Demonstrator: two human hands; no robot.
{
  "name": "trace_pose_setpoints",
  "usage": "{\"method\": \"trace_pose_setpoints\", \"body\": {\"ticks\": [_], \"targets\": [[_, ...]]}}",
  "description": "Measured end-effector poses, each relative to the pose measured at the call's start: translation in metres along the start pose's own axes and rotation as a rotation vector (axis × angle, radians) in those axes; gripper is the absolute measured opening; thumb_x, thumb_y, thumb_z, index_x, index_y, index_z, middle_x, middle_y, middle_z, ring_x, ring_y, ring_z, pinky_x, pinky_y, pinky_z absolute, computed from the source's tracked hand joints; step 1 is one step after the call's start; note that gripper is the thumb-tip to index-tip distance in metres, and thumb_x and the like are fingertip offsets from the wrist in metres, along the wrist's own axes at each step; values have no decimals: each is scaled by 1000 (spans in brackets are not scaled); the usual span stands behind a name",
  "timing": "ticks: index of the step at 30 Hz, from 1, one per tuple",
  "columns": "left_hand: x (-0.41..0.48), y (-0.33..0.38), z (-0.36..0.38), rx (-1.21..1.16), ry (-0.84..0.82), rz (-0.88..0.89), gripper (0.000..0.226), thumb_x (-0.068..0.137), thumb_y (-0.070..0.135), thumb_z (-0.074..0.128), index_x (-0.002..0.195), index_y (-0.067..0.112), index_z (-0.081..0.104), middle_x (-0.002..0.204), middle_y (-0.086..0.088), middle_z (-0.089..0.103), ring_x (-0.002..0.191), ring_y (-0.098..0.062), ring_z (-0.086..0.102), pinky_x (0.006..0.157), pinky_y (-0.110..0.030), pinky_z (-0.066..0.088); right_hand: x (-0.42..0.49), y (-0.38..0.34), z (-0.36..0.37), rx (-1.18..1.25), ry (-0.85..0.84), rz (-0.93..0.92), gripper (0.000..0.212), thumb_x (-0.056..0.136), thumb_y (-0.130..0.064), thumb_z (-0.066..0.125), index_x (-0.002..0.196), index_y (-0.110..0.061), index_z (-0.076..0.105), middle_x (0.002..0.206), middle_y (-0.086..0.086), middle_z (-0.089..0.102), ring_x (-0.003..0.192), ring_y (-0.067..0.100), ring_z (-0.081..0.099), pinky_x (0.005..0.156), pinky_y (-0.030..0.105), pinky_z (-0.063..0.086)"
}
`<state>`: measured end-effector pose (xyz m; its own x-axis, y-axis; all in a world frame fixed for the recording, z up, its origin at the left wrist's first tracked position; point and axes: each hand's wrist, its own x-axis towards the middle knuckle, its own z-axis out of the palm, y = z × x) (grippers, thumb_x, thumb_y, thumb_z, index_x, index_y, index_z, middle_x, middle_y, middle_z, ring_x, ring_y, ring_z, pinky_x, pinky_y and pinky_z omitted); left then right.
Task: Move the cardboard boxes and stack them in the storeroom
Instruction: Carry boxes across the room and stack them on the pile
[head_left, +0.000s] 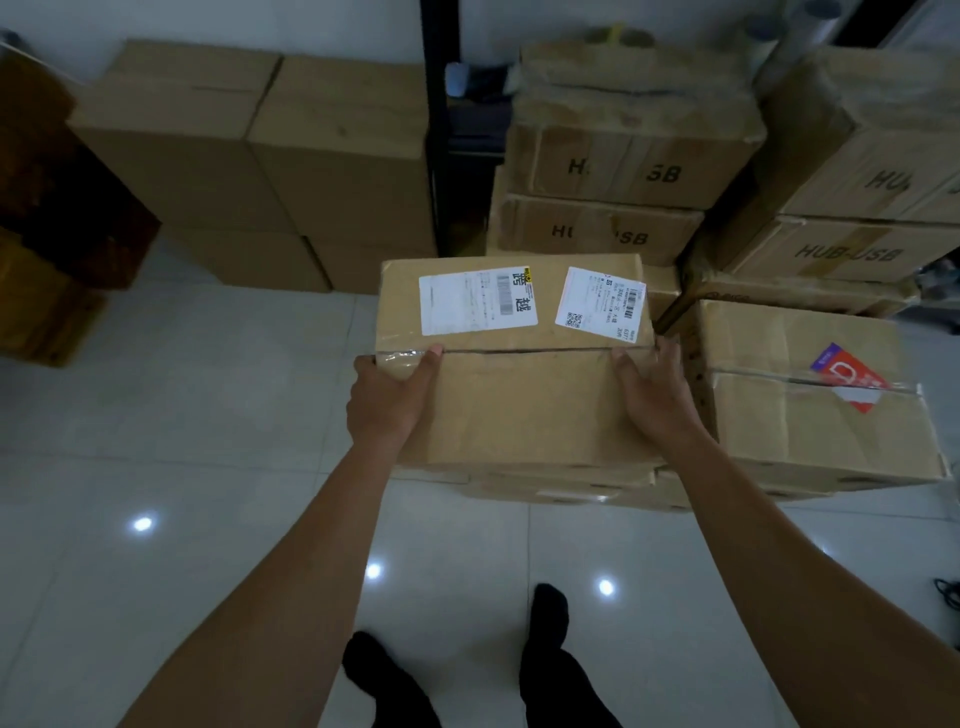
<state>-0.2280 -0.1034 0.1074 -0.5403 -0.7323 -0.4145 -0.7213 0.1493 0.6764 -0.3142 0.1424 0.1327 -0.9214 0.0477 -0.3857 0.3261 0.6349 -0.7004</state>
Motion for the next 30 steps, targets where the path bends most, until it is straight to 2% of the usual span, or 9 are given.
{"method": "trace_pose_setpoints", "body": {"ticks": [2,5,15,23,27,30], "targets": [[8,-3,-34,25,11,57,81,75,73,59,134,19,44,128,-9,58,116,-33,55,91,-37,42,-18,-23,16,-30,17,-41,58,97,-46,44,146,-23,24,143,11,42,130,35,40,102,43,33],[22,-5,-86,30,38,131,77,76,73,58,134,24,45,128,-5,58,117,-31,55,87,-34,40,-45,-59,40,-45,39,-99,58,98,-45,43,147,-22,23,142,15,45,127,37,43,97,40,35],[102,-18,-227,7,136,190,78,74,75,58,132,23,49,131,-5,57,119,-33,54,93,-40,43,-83,-176,143,20,39,-167,62,97,-48,42,149,-20,23,144,13,43,131,35,40,100,39,33],[219,17,-272,-10,134,233,78,76,78,52,130,22,51,128,-2,58,117,-30,55,92,-40,42,-24,-275,199,39,42,-263,55,98,-43,44,145,-17,30,140,9,47,125,31,46,96,38,35],[286,53,-279,-84,128,298,66,78,71,57,127,27,55,125,3,61,115,-26,57,87,-34,41,31,-322,226,60,31,-246,57,97,-46,43,145,-19,27,139,9,47,124,32,47,98,41,36],[336,78,-284,-105,103,309,66,78,70,59,127,27,57,124,4,62,114,-24,58,86,-31,40,67,-359,244,71,26,-218,57,97,-45,44,145,-19,28,139,10,48,123,33,47,97,42,37]]}}
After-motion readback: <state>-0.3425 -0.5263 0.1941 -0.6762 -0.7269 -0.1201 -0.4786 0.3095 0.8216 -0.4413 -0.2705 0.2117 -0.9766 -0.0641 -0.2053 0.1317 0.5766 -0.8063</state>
